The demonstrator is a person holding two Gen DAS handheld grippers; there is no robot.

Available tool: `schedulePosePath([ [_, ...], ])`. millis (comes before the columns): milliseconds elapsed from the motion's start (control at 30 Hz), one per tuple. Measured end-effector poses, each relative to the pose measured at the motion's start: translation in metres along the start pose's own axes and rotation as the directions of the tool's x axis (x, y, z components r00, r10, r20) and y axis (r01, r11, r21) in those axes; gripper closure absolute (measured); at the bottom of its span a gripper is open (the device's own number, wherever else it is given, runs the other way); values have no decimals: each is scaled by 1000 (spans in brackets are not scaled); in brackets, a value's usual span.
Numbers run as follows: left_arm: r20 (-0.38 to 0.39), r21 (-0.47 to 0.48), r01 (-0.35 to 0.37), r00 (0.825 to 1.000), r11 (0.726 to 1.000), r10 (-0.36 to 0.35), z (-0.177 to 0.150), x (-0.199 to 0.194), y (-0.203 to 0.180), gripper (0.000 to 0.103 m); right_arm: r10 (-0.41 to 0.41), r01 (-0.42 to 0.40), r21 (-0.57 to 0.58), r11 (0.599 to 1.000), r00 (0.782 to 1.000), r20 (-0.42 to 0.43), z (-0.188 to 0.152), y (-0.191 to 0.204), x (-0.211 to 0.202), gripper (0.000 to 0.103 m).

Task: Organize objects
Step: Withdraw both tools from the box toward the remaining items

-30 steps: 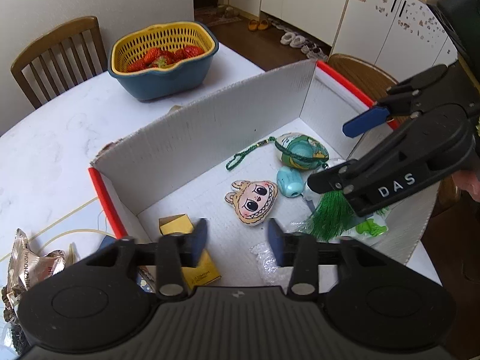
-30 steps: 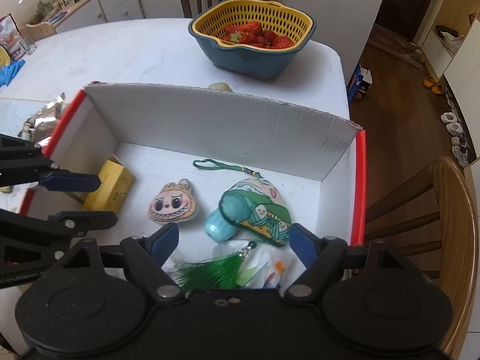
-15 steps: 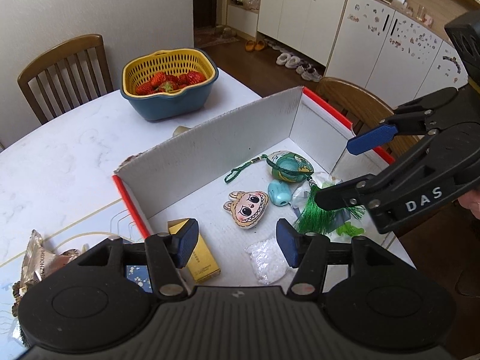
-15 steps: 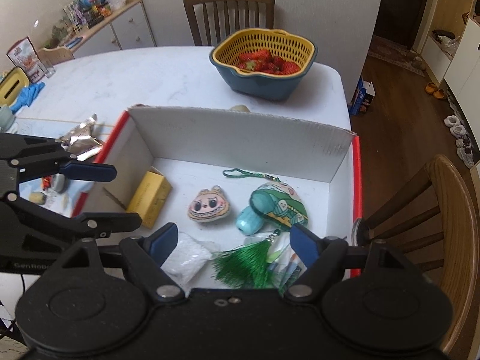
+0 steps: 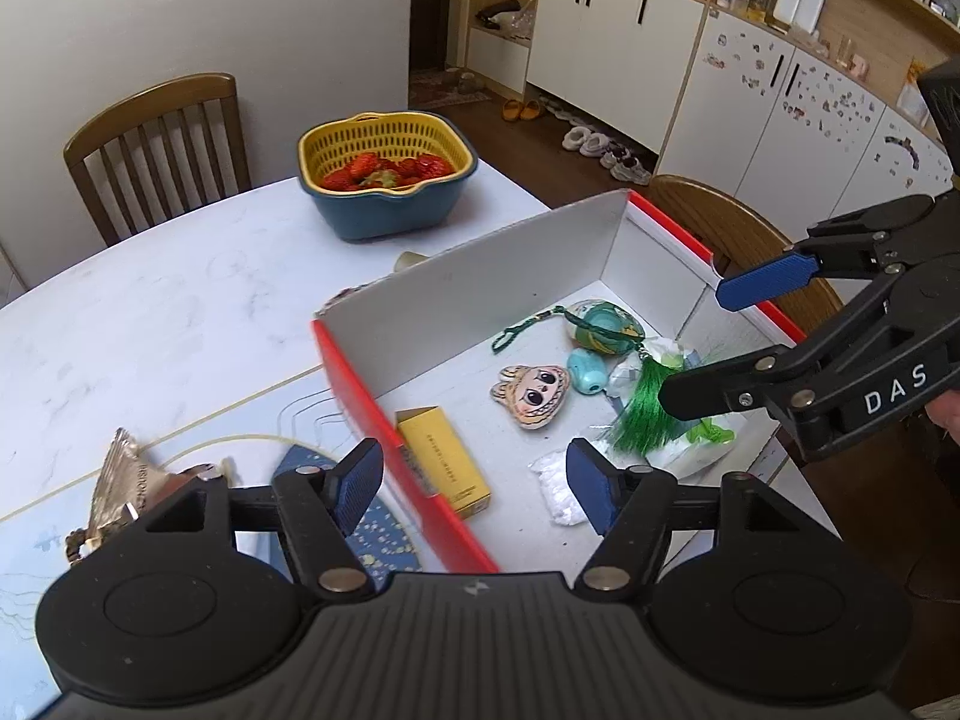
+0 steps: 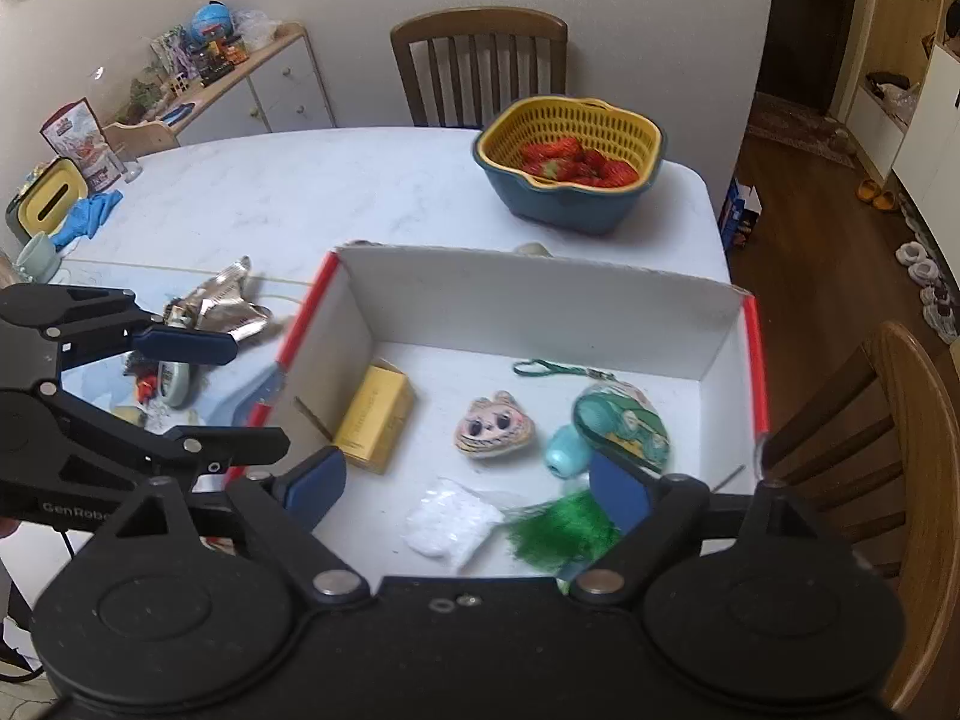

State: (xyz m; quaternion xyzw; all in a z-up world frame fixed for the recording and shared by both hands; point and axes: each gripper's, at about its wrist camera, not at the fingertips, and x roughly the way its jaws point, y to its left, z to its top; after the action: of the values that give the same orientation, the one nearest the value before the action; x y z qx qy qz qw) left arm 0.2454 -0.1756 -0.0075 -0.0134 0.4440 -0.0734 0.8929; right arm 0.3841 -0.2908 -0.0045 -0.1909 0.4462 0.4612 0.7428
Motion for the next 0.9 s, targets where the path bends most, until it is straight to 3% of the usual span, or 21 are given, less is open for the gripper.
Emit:
schedulePosePath([
  [267,21,-24,-16,1000,1000,17,-13,-21,33,21,12,-12,12,1000,1000,22,4,35,1,11],
  [900,22,-92,-67,997,993,69,-63,-61,148,11,32,-32,-4,999,999,4,10,141,28,9],
])
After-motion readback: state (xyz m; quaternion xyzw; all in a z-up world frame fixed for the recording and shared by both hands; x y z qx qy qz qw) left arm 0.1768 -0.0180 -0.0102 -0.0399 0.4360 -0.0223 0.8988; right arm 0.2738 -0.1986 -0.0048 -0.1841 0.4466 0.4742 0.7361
